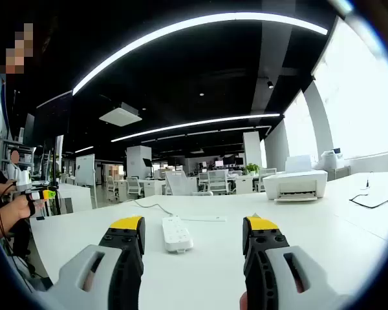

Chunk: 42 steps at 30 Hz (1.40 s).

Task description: Pick up the power strip scattered on the table, fix it on the side mounting bracket of the table, and press the switch

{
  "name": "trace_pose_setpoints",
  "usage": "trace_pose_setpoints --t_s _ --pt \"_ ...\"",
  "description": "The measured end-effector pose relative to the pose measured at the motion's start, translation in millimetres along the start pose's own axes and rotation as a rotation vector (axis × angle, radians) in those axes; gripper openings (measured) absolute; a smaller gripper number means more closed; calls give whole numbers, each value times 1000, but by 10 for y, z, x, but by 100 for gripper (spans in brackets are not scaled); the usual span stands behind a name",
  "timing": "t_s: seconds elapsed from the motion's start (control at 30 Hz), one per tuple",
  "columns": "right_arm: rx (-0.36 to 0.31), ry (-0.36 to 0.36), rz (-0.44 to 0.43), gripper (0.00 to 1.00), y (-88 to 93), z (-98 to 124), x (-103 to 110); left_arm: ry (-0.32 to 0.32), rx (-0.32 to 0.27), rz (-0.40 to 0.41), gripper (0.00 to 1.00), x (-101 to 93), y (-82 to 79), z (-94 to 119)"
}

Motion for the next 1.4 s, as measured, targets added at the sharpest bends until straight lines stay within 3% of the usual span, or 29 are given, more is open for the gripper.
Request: trace_pose_setpoints --t_s 1.4 --pt "-11 -15 14 59 -24 -57 34 17 -6 -17 85 5 -50 -9"
Point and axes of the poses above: the point that each gripper's makers call its tool centre point, and the gripper's own axes: z roughly backward along the fingers, x roughly to its left, y roughly out of its underside, the point moved 10 cm from there along z, roughly backward along the fingers, and after that the axes turned 6 degrees about y, right-handed, at the moved point
